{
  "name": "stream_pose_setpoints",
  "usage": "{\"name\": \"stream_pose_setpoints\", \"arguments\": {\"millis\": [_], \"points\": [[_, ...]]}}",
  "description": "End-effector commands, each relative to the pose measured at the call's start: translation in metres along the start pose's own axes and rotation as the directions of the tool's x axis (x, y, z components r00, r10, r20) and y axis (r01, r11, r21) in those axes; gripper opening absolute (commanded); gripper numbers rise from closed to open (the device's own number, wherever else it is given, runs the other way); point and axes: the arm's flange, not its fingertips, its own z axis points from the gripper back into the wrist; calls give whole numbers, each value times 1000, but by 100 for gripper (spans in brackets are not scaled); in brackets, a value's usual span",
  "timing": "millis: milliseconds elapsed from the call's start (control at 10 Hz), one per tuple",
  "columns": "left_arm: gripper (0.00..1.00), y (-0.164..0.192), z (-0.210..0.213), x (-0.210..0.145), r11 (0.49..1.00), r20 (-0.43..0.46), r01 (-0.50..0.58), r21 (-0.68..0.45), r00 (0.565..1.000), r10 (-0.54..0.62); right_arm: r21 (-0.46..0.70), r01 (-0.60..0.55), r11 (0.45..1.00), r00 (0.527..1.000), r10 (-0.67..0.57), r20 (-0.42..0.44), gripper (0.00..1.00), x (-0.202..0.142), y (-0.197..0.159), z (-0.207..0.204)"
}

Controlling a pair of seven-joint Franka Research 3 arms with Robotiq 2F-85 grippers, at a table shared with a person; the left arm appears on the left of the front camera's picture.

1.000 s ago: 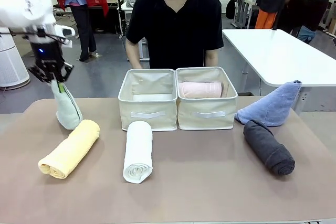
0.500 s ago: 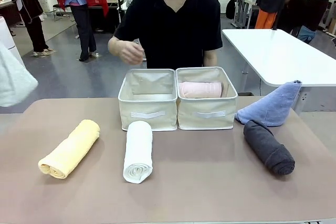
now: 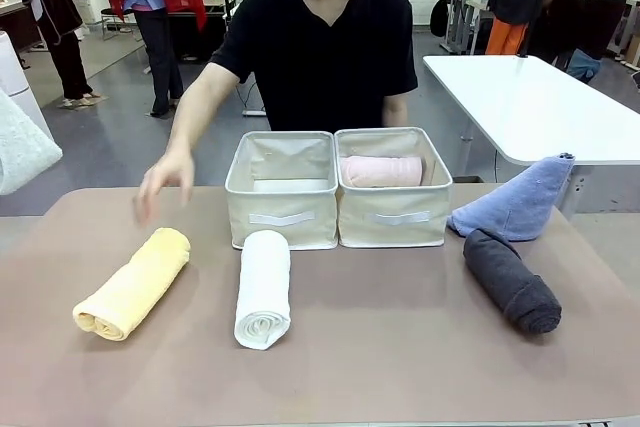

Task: Sort the towels based on their folding style.
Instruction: Pick up one triangle-folded towel and place it in the left Fabric basket.

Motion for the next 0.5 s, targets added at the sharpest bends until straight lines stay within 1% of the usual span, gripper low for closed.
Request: {"name": "stream_pose_setpoints", "arguments": {"millis": [0, 100, 200, 300, 400], "points": [[15, -11, -6, 17, 990, -25, 138, 9, 990, -138, 14, -19, 1000, 999, 18, 31, 100, 0, -1, -1], [15, 1, -5, -4, 992, -184, 34, 124, 983, -11, 14, -19, 1000, 999, 18, 31, 100, 0, -1, -1], [15, 24, 3, -55, 989, -149, -30, 144, 988, 51, 14, -19, 1000, 999, 18, 31, 100, 0, -1, -1], [15, 48, 0, -112, 993, -128, -41, 112, 990, 56, 14, -19, 1000, 999, 18, 31, 100, 0, -1, -1], [15, 61, -9, -156, 997, -108, 0, 72, 994, 7, 14, -19, 1000, 999, 18, 31, 100, 0, -1, -1]]}}
